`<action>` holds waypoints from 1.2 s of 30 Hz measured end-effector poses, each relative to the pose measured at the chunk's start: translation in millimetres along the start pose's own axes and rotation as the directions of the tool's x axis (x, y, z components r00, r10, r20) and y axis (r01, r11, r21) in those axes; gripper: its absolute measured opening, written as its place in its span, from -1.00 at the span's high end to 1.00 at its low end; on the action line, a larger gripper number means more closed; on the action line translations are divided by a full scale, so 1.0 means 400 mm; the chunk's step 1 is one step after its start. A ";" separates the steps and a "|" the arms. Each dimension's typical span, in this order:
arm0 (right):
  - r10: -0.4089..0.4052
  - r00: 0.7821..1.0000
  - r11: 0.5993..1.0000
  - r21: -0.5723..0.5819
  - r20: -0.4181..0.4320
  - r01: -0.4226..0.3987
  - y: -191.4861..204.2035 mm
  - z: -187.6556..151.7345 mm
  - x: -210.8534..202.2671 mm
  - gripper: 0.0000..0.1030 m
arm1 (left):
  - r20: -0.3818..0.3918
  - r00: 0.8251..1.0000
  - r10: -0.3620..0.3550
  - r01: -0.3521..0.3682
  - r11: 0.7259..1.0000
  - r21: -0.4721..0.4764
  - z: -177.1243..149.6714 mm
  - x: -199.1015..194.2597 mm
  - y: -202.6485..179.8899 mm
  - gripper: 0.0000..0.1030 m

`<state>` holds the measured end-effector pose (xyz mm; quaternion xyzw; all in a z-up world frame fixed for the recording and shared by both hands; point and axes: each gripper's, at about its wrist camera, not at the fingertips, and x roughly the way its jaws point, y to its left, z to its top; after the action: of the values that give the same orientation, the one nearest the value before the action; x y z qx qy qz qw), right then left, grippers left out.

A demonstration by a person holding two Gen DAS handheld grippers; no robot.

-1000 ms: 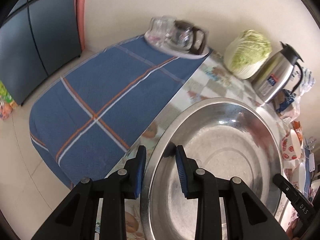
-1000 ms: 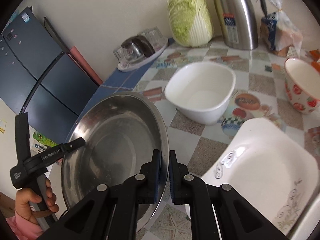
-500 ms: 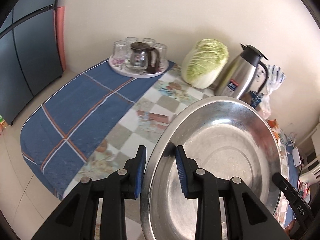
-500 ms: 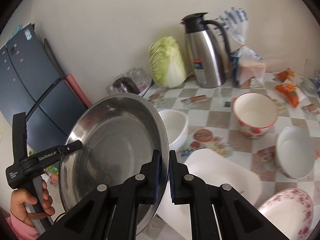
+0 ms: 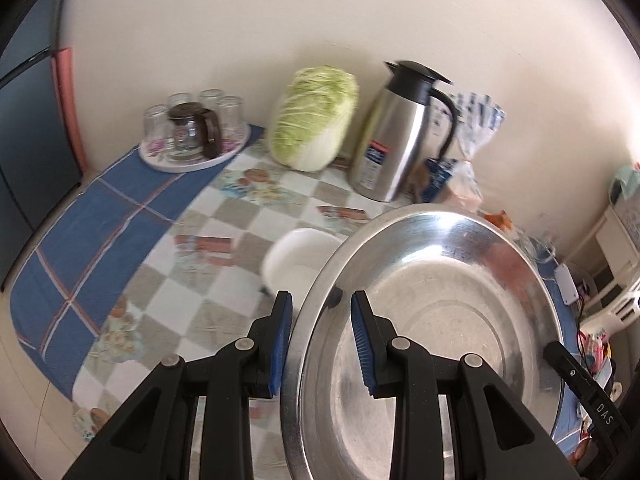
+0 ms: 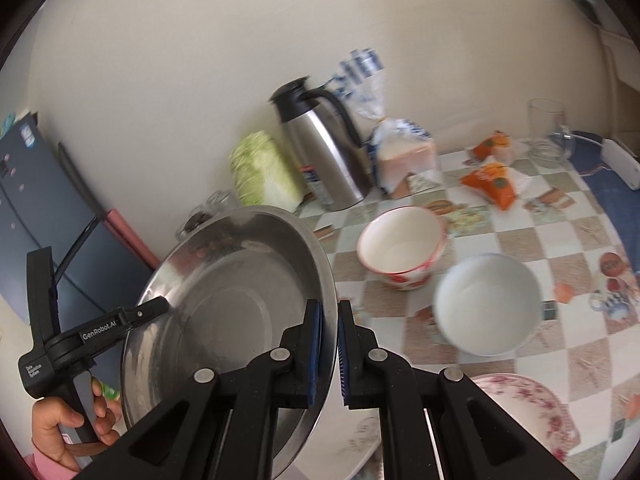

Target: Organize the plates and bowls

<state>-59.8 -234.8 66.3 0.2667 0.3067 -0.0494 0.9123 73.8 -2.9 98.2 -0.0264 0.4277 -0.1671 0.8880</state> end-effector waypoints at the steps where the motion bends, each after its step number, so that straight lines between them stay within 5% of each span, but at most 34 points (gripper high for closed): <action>1: -0.010 1.000 1.000 0.010 0.006 0.010 -0.014 0.002 -0.010 0.82 | -0.002 1.000 -0.009 0.009 1.000 0.008 -0.002 0.005 -0.020 0.39; 17: -0.112 0.994 0.989 0.097 0.015 0.110 -0.151 0.010 -0.075 0.82 | -0.061 0.997 -0.056 0.058 0.997 0.045 -0.048 0.083 -0.143 0.39; 36: -0.139 0.974 0.985 0.078 -0.181 0.155 -0.131 -0.036 0.074 0.81 | -0.168 0.986 -0.022 0.009 0.997 -0.080 -0.108 0.178 -0.016 0.39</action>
<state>-56.9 -269.9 15.2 0.2880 0.4020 -0.1070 0.8626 80.0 -27.6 18.6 -0.0504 0.5073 -0.1586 0.8455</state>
